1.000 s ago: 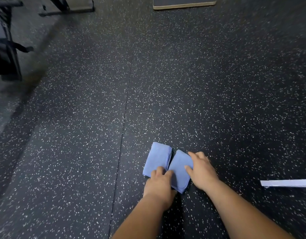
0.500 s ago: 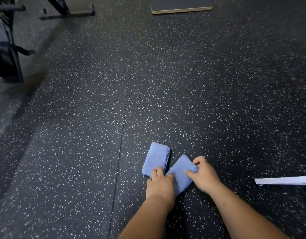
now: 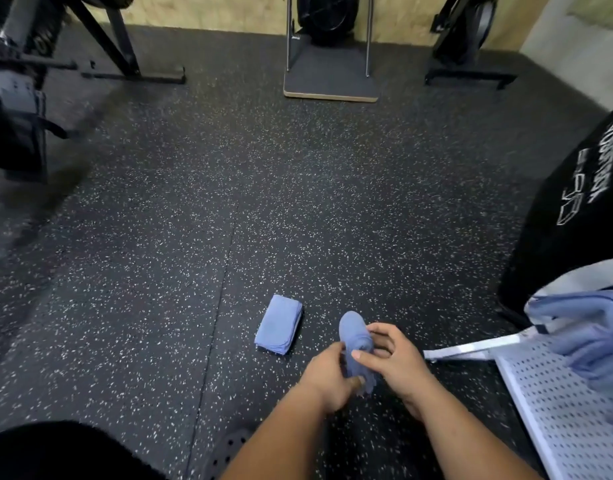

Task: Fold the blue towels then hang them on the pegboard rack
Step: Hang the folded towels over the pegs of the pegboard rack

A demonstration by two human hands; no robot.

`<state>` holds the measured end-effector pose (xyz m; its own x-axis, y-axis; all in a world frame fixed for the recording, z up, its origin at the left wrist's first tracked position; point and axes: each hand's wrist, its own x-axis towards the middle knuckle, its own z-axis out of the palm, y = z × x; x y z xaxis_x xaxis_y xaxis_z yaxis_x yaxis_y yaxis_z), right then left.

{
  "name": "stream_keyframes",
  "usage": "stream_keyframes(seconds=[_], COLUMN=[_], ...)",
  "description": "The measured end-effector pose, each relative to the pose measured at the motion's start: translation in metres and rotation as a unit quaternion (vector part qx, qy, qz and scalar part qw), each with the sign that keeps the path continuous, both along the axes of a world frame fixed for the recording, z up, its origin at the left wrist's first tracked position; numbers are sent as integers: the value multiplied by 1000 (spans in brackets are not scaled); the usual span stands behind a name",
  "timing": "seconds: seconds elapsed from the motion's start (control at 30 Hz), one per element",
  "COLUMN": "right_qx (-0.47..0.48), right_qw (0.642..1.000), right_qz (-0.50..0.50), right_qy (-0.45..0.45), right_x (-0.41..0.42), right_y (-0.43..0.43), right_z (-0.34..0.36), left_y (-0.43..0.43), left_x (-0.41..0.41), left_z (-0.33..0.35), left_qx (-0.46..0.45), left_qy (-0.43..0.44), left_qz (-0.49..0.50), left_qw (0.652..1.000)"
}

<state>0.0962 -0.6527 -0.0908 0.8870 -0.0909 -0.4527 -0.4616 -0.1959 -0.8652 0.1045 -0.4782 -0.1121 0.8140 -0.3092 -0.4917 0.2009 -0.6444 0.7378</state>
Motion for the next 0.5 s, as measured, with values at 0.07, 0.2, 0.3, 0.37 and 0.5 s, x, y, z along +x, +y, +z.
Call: stream_keyframes(seconds=[0.07, 0.2, 0.3, 0.37, 0.5], right_qx=[7, -18, -41, -47, -87], right_qw=[1000, 998, 993, 987, 974], right_qz=[-13, -57, -103, -143, -193], right_qy=[-12, -31, -49, -58, -83], right_x=[-23, -73, -109, -131, -169], right_y=[-12, -29, -37, -39, -46], right_z=[21, 53, 69, 77, 98], left_y=[-6, -23, -39, -50, -70], left_x=[-13, -45, -71, -89, -113], left_z=[12, 38, 56, 66, 86], left_qx=[-23, -59, -66, -71, -91], left_qy=[-17, -39, -67, -81, -119], left_qz=[11, 2, -17, -27, -37], left_qw=[1000, 998, 995, 994, 988])
